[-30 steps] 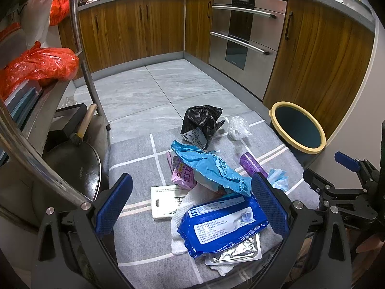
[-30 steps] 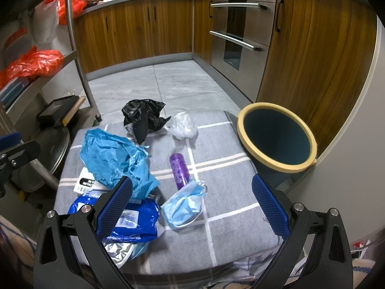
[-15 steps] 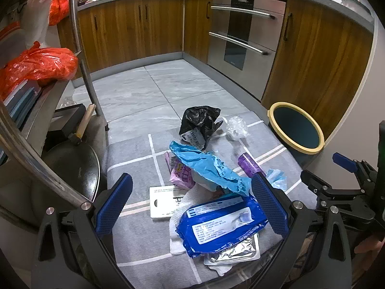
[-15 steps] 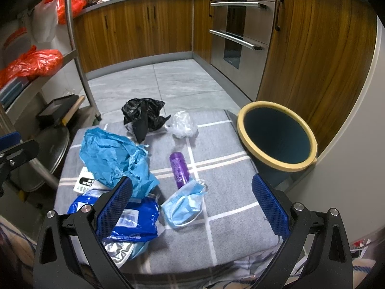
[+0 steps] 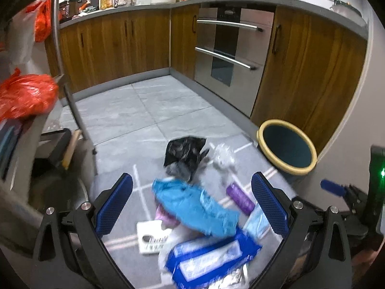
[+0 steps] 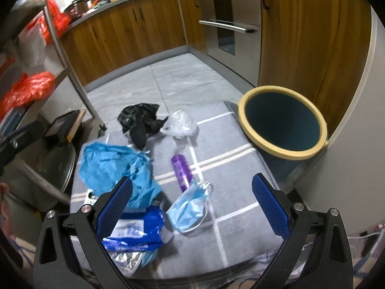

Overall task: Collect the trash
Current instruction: 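Grasp the black plastic bag with the left tool while the right grasps the clear bag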

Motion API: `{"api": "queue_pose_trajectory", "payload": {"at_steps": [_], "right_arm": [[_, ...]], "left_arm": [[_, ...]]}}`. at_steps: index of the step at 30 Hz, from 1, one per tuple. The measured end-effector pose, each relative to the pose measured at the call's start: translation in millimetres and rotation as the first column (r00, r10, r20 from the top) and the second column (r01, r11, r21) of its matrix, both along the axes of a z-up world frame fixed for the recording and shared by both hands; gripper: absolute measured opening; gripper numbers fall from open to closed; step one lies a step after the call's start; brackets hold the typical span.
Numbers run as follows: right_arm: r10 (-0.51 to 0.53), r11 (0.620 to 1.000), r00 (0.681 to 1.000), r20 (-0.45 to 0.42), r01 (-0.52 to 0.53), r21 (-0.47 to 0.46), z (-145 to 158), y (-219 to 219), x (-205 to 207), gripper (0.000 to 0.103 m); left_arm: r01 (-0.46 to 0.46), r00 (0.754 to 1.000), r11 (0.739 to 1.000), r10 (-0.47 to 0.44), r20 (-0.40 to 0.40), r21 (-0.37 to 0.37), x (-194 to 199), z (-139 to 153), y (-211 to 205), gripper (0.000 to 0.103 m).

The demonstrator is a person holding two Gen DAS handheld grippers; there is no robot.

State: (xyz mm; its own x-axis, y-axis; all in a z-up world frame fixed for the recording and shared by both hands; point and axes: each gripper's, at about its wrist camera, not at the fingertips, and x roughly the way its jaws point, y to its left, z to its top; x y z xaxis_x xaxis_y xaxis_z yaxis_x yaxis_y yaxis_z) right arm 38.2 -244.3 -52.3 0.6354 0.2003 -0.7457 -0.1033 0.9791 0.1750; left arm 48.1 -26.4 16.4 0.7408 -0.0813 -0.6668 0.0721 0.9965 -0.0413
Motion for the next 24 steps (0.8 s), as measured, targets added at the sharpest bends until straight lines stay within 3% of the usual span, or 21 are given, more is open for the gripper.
{"api": "queue_pose_trajectory", "payload": {"at_steps": [5, 9, 15, 19, 24], "right_arm": [[-0.083, 0.995, 0.996, 0.027, 0.082, 0.054, 12, -23, 28, 0.099], [-0.105, 0.993, 0.994, 0.021, 0.104, 0.055, 10, -28, 51, 0.097], [-0.049, 0.998, 0.999, 0.003, 0.049, 0.037, -5, -15, 112, 0.094], [0.064, 0.997, 0.995, -0.075, -0.062, 0.036, -28, 6, 151, 0.075], [0.149, 0.989, 0.981, -0.125, -0.147, 0.021, -51, 30, 183, 0.060]], "left_arm": [[0.016, 1.000, 0.997, -0.018, -0.017, -0.072, 51, -7, 2, 0.097], [0.028, 0.999, 0.998, -0.030, -0.029, -0.057, 88, -21, 1, 0.097], [0.040, 0.998, 0.999, -0.040, -0.056, -0.004, 138, -43, 3, 0.097], [0.045, 0.992, 0.999, -0.047, -0.116, -0.024, 159, -67, 16, 0.094], [0.027, 0.983, 0.997, -0.040, -0.179, -0.079, 186, -91, 36, 0.088]]}}
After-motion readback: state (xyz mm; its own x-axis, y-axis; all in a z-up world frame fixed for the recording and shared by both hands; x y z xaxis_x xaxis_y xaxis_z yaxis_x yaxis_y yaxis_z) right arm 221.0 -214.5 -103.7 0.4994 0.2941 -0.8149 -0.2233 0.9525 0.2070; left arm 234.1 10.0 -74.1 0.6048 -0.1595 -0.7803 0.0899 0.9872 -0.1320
